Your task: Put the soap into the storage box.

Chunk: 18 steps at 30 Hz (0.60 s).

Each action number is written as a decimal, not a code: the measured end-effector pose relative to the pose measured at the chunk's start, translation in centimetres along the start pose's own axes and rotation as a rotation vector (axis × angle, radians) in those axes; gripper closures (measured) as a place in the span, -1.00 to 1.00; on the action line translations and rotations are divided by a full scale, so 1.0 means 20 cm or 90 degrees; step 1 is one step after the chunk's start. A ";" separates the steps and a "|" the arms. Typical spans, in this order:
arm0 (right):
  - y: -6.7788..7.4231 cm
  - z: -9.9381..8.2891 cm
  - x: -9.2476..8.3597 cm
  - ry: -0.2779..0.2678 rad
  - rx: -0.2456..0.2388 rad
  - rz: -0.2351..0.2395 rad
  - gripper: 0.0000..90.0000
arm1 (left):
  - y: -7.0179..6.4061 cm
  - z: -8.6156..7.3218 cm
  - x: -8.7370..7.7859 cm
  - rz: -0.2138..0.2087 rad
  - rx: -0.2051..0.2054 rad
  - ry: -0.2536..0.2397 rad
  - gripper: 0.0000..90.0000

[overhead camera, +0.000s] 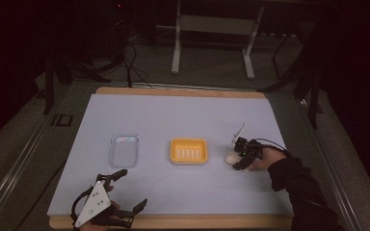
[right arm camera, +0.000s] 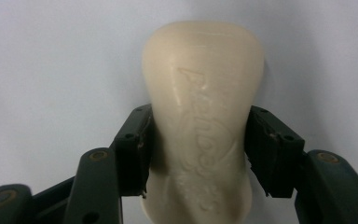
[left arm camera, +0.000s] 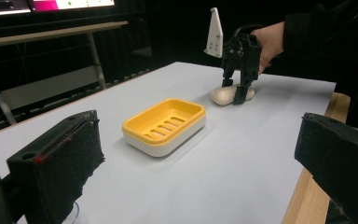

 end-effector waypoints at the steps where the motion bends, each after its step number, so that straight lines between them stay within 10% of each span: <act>1: 0.00 0.00 0.00 0.003 -0.001 -0.002 0.02 | 0.00 0.00 0.00 0.000 0.000 0.000 -0.98; 18: 0.00 0.01 -0.01 0.004 -0.019 0.027 0.10 | 0.00 0.00 0.00 0.001 -0.002 0.001 -0.98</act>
Point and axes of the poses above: each handheld gripper's, and its own axes: x roughly forward along the jaws, z roughly out of its top, y roughly to its left, the point moved 2 cm from there along x, roughly forward along the jaws, and after that the axes turned 9 degrees about -y, right-handed, at the moved point
